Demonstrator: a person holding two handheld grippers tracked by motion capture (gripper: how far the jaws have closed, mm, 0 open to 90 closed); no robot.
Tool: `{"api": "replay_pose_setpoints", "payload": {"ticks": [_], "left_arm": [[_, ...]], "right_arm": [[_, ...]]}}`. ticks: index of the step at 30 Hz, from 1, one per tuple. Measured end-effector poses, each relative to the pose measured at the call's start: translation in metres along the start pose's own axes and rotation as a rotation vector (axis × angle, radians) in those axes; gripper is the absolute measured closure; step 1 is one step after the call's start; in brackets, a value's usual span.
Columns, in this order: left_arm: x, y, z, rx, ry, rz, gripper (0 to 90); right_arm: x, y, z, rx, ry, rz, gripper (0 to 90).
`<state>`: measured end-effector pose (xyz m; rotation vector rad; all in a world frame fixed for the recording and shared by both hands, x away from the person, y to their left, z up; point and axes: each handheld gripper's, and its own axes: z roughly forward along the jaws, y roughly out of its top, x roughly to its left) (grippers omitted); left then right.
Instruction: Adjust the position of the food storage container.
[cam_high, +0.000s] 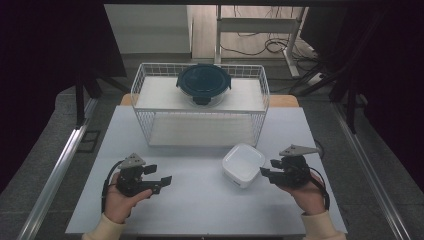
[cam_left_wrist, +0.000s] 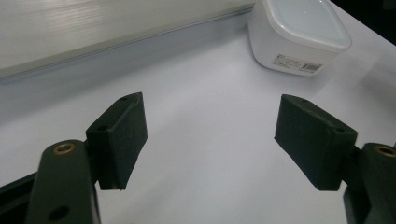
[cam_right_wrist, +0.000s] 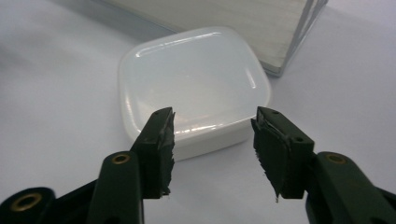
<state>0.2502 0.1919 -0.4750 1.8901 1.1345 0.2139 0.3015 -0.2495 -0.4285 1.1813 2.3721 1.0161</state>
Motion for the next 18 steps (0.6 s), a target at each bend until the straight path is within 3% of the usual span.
{"api": "replay_pose_setpoints", "payload": {"ticks": [5, 7, 8, 9, 10, 11, 18], "left_arm": [[-0.002, -0.002, 0.001, 0.012, -0.005, 0.005, 24.9], [-0.001, -0.002, -0.001, 0.003, -0.009, 0.000, 24.9], [-0.001, -0.002, -0.001, 0.003, -0.009, 0.000, 24.9], [0.001, -0.002, -0.003, -0.002, -0.010, -0.004, 24.9], [0.001, -0.002, -0.003, -0.002, -0.010, -0.004, 24.9], [0.003, -0.003, -0.004, -0.004, -0.009, -0.011, 25.0], [0.005, -0.003, -0.006, -0.010, -0.008, -0.015, 25.1]], "right_arm": [[-0.014, 0.013, 0.009, 0.020, -0.029, 0.010, 60.4], [-0.024, 0.028, 0.022, 0.091, -0.052, -0.008, 70.6], [-0.024, 0.028, 0.022, 0.091, -0.052, -0.008, 70.6], [-0.030, 0.040, 0.032, 0.135, -0.076, -0.035, 78.8], [-0.030, 0.040, 0.032, 0.135, -0.076, -0.035, 78.8], [-0.035, 0.049, 0.044, 0.187, -0.100, -0.073, 86.5], [-0.048, 0.063, 0.079, 0.296, -0.164, -0.155, 89.5]]}}
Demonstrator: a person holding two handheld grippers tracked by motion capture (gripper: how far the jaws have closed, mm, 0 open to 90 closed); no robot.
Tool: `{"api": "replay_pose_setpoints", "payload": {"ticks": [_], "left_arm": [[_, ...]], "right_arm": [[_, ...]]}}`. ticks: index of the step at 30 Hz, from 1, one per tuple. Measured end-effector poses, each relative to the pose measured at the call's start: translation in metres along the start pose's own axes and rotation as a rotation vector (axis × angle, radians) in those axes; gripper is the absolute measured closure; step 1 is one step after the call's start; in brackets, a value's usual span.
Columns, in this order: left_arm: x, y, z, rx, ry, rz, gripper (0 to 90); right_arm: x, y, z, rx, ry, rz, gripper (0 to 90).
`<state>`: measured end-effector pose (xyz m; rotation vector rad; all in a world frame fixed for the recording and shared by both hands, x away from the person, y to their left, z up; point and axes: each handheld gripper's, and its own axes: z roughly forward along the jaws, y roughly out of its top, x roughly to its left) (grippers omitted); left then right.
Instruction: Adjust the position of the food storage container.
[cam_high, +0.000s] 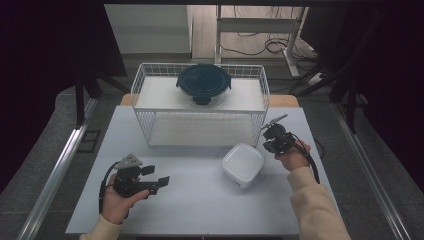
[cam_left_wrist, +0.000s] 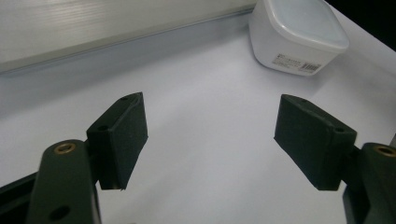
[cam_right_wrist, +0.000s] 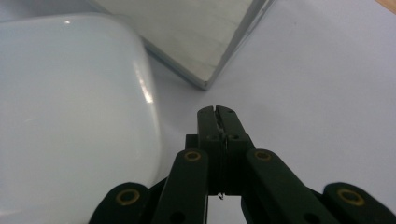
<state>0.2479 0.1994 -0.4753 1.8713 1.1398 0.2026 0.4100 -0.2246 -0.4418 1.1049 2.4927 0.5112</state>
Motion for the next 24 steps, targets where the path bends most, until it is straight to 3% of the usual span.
{"api": "replay_pose_setpoints", "payload": {"ticks": [4, 10, 13, 14, 15, 16, 18, 20, 21, 22, 23, 24], "left_arm": [[0.001, -0.001, 0.000, 0.001, -0.002, -0.002, 25.1], [0.003, -0.001, 0.001, 0.005, -0.001, -0.006, 25.1], [0.002, -0.001, 0.000, 0.003, 0.000, -0.004, 25.1], [0.002, -0.001, 0.000, 0.003, -0.001, -0.004, 25.1], [0.003, -0.001, 0.000, 0.003, -0.001, -0.006, 25.1], [0.003, -0.001, 0.000, 0.003, -0.001, -0.006, 25.1], [0.003, -0.001, 0.000, 0.003, -0.003, -0.008, 25.1], [0.003, -0.001, 0.000, 0.003, -0.004, -0.008, 25.2], [0.002, -0.001, 0.000, 0.004, -0.005, -0.006, 25.2], [0.002, -0.001, 0.000, 0.004, -0.006, -0.005, 25.2], [0.001, -0.001, 0.000, 0.004, -0.008, -0.006, 25.2], [0.001, -0.001, 0.000, 0.004, -0.008, -0.006, 25.2]], "right_arm": [[-0.004, 0.002, 0.009, 0.023, -0.003, -0.012, 89.6], [0.005, 0.001, 0.017, 0.061, 0.022, -0.063, 89.6], [0.019, -0.001, 0.015, 0.075, 0.029, -0.111, 89.7], [0.019, -0.001, 0.015, 0.075, 0.029, -0.111, 89.7], [0.028, -0.004, 0.013, 0.073, 0.073, -0.110, 89.7], [0.028, -0.004, 0.013, 0.073, 0.073, -0.110, 89.7], [0.048, -0.008, 0.008, 0.076, 0.094, -0.124, 89.7], [0.054, -0.010, 0.007, 0.076, 0.105, -0.129, 89.7], [0.068, -0.012, 0.006, 0.075, 0.139, -0.128, 89.7], [0.068, -0.012, 0.006, 0.075, 0.139, -0.128, 89.7], [0.081, -0.014, 0.005, 0.077, 0.148, -0.141, 89.7], [0.081, -0.014, 0.005, 0.077, 0.148, -0.141, 89.7]]}}
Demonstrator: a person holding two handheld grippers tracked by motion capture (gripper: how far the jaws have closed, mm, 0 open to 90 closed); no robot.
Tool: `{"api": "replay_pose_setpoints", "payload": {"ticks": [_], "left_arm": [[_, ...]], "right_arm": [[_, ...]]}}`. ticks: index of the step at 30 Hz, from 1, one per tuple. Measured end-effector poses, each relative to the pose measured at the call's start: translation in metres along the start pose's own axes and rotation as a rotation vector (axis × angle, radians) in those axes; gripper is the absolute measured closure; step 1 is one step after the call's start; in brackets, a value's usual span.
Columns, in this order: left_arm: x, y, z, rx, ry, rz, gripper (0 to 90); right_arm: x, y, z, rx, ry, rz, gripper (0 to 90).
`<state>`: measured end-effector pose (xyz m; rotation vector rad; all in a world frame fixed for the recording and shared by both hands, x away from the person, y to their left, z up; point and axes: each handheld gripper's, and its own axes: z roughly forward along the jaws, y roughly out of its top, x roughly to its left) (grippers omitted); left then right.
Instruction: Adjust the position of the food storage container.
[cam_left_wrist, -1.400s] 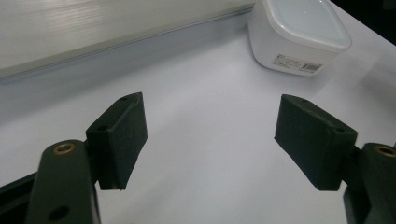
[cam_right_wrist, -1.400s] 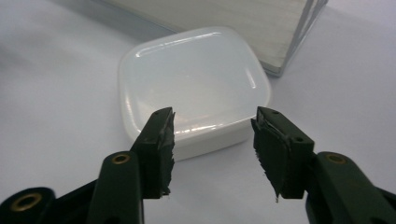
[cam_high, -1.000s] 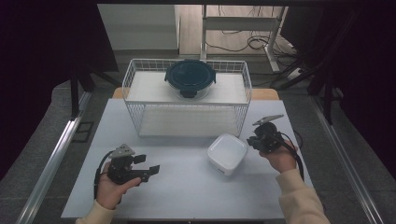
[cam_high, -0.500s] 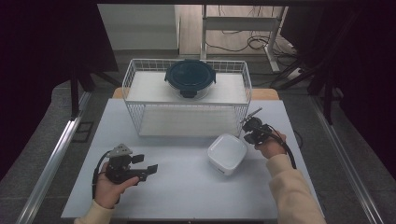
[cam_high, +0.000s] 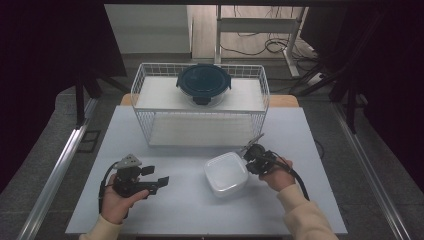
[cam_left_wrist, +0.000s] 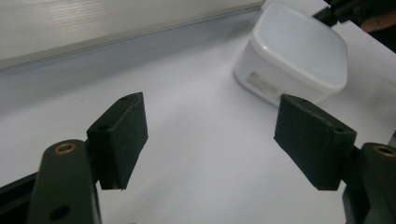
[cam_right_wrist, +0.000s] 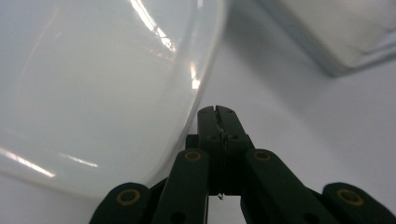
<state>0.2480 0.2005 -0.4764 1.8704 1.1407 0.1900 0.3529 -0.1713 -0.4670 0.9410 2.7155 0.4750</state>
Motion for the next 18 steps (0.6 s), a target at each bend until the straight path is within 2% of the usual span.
{"api": "replay_pose_setpoints", "payload": {"ticks": [1, 2, 4, 6, 11, 15, 18], "left_arm": [[0.001, 0.000, 0.000, -0.002, 0.002, 0.002, 25.2], [0.001, 0.000, 0.000, -0.003, 0.002, 0.000, 25.2], [0.001, 0.000, -0.001, -0.002, 0.003, -0.002, 25.2], [0.003, -0.001, -0.001, -0.002, 0.004, -0.005, 25.2], [0.005, -0.001, -0.004, -0.008, 0.004, -0.011, 25.2], [0.007, 0.000, -0.006, -0.013, 0.007, -0.015, 25.3], [0.007, -0.001, -0.006, -0.014, 0.008, -0.018, 25.3]], "right_arm": [[0.017, 0.000, 0.001, -0.004, 0.016, -0.024, 89.7], [0.024, 0.000, 0.001, -0.010, 0.029, -0.029, 89.7], [0.029, 0.000, 0.002, -0.016, 0.039, -0.039, 89.7], [0.043, 0.001, 0.002, -0.031, 0.053, -0.059, 89.7], [0.068, 0.007, 0.005, -0.049, 0.079, -0.103, 89.7], [0.074, 0.009, 0.006, -0.066, 0.076, -0.123, 89.7], [0.075, 0.009, 0.006, -0.069, 0.075, -0.115, 89.7]]}}
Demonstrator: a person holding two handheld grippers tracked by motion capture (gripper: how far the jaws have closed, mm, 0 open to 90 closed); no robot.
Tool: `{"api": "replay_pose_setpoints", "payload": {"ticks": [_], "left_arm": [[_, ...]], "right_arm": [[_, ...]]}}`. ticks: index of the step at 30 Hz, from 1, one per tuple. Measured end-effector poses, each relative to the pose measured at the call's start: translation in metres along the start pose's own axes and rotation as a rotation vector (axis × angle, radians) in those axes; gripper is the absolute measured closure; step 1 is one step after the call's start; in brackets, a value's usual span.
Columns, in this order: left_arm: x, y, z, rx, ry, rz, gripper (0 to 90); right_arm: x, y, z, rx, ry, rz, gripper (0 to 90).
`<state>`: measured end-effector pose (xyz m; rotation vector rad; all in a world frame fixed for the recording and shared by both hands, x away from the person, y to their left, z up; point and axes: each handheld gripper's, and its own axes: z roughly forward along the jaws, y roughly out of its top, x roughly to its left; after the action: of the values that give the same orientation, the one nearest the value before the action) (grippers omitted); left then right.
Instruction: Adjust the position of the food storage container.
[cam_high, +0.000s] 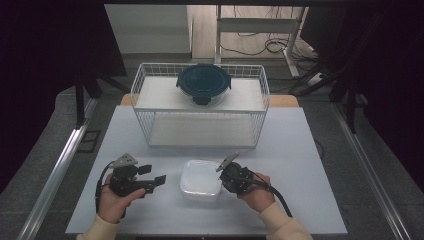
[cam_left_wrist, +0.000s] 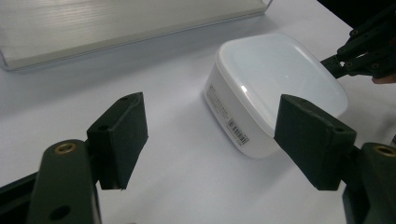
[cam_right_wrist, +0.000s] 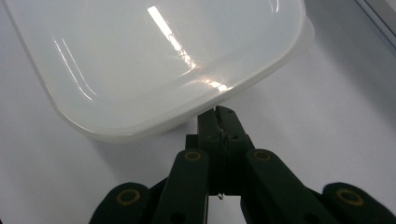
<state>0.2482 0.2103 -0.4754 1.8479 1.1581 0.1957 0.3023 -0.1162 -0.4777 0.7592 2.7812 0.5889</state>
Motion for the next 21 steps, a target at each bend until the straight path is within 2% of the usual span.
{"api": "replay_pose_setpoints", "payload": {"ticks": [3, 4, 5, 6, 8, 9, 10, 12, 13, 14, 15, 17, 18, 21], "left_arm": [[0.001, 0.000, -0.001, -0.002, 0.002, -0.003, 25.2], [0.001, 0.000, -0.001, -0.003, 0.002, -0.003, 25.2], [0.001, 0.000, -0.002, -0.005, 0.002, -0.007, 25.2], [0.001, 0.000, -0.002, -0.005, 0.002, -0.007, 25.3], [0.002, 0.000, -0.002, -0.006, 0.003, -0.008, 25.3], [0.001, 0.000, -0.001, -0.005, 0.003, -0.006, 25.3], [0.001, 0.000, -0.001, -0.005, 0.003, -0.006, 25.2], [0.000, 0.000, -0.001, -0.005, 0.002, -0.006, 25.2], [0.000, 0.000, 0.000, -0.004, 0.001, -0.002, 25.3], [0.000, 0.000, 0.000, -0.004, 0.001, -0.002, 25.2], [0.000, 0.000, 0.000, -0.001, 0.001, 0.001, 25.2], [0.001, 0.000, -0.002, 0.000, 0.007, 0.002, 25.2], [0.001, 0.000, -0.002, 0.000, 0.007, 0.002, 25.1], [0.008, -0.001, -0.005, 0.002, 0.020, -0.018, 25.1]], "right_arm": [[0.002, -0.003, -0.006, -0.027, 0.006, 0.005, 89.7], [0.004, -0.005, -0.010, -0.036, 0.003, 0.000, 89.7], [0.008, -0.008, -0.022, -0.073, -0.019, -0.007, 89.7], [0.008, -0.008, -0.022, -0.073, -0.019, -0.007, 89.7], [0.014, -0.009, -0.033, -0.107, -0.021, -0.021, 89.7], [0.024, -0.005, -0.042, -0.131, -0.007, -0.043, 89.7], [0.024, -0.005, -0.042, -0.131, -0.007, -0.043, 89.7], [0.034, 0.002, -0.045, -0.138, 0.023, -0.072, 89.7], [0.046, 0.015, -0.041, -0.134, 0.073, -0.110, 89.7], [0.046, 0.015, -0.041, -0.134, 0.073, -0.110, 89.7], [0.056, 0.026, -0.032, -0.119, 0.110, -0.141, 89.7], [0.063, 0.036, -0.024, -0.114, 0.138, -0.155, 89.7], [0.063, 0.036, -0.024, -0.114, 0.138, -0.155, 89.7], [0.077, 0.052, -0.006, -0.103, 0.186, -0.197, 89.7]]}}
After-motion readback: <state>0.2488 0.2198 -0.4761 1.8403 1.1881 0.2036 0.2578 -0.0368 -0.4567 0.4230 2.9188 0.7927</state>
